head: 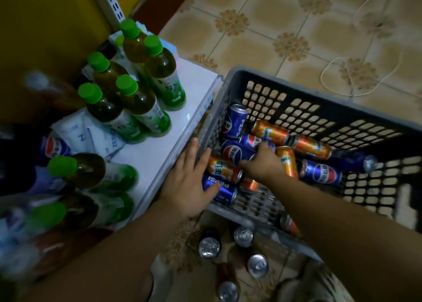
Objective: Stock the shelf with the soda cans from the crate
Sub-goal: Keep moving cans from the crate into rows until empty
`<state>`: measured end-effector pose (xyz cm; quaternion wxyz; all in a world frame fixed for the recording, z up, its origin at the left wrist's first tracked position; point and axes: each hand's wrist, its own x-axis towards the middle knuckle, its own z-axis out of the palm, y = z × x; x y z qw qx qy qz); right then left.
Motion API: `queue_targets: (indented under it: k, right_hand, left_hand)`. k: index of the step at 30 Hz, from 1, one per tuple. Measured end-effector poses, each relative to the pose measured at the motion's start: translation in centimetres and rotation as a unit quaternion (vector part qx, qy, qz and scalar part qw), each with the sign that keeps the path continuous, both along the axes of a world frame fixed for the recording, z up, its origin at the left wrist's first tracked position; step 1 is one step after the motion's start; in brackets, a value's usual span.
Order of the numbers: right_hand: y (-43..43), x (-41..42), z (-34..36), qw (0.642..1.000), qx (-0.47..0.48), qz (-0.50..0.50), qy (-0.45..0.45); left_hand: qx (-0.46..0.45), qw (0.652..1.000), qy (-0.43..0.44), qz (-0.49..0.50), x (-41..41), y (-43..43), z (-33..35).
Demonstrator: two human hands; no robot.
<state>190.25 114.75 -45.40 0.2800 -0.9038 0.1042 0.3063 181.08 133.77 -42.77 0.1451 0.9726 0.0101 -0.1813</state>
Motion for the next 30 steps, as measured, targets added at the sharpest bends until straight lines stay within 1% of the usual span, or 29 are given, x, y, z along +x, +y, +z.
queue_targets:
  k: [3,5,6,7,8,10,12,13,14,15,16,19,22,24,26,28,30]
  right_hand:
    - [-2.2,-2.8,5.3,0.993,0.088,-0.076,-0.015]
    - [-3.3,-4.9,9.1,0.986,0.127,-0.105,-0.036]
    - [-3.7,-5.8,11.0,0.981,0.147,-0.119,-0.045]
    - [-3.9,-6.8,12.7,0.976,0.166,-0.129,-0.052]
    - [-4.0,-7.7,14.4,0.971,0.186,-0.14,-0.061]
    - [-3.9,-9.5,18.0,0.959,0.229,-0.148,-0.081]
    - [-3.5,-11.4,21.3,0.948,0.268,-0.139,-0.098]
    - [-3.1,-12.3,23.0,0.945,0.281,-0.126,-0.107]
    - [-2.6,-13.2,24.8,0.942,0.291,-0.11,-0.123]
    - [-2.0,-14.0,26.4,0.939,0.299,-0.092,-0.139]
    - [-1.4,-14.8,28.3,0.936,0.308,-0.075,-0.152]
    - [0.5,-17.2,34.2,0.924,0.337,0.001,-0.181]
    - [2.9,-19.7,39.7,0.906,0.333,0.09,-0.244]
    - [4.7,-21.5,43.0,0.893,0.333,0.144,-0.268]
    - [6.9,-23.6,45.9,0.87,0.347,0.206,-0.284]
    - [8.8,-24.8,47.5,0.857,0.352,0.239,-0.291]
    - [11.3,-26.6,49.1,0.836,0.368,0.278,-0.296]
  left_hand:
    - [-0.032,0.998,0.042,0.037,0.2,-0.5,1.9]
    - [-0.053,0.993,0.059,0.09,0.5,-1.3,3.8]
    - [-0.087,0.985,0.063,0.136,0.6,-1.9,5.0]
    - [-0.157,0.966,0.071,0.192,0.6,-2.7,6.9]
    - [-0.252,0.932,0.079,0.246,0.6,-3.6,8.9]
    - [-0.411,0.854,0.09,0.307,0.1,-5.3,13.5]
    - [-0.508,0.788,0.088,0.336,-0.9,-6.4,18.3]
    - [-0.541,0.763,0.078,0.346,-1.6,-6.5,20.6]
    - [-0.563,0.746,0.064,0.351,-2.4,-6.4,22.7]
    - [-0.576,0.739,0.044,0.347,-3.2,-6.3,24.8]
    - [-0.579,0.74,0.023,0.34,-4.1,-5.8,26.7]
    - [-0.576,0.752,-0.046,0.315,-7.3,-4.1,32.5]
    - [-0.564,0.761,-0.124,0.296,-10.9,-1.7,38.3]
    - [-0.543,0.765,-0.178,0.298,-13.4,0.3,42.0]
    - [-0.512,0.768,-0.233,0.306,-16.7,2.5,45.4]
    - [-0.483,0.778,-0.261,0.306,-18.9,4.2,47.6]
    - [-0.447,0.782,-0.295,0.319,-22.1,6.2,49.6]
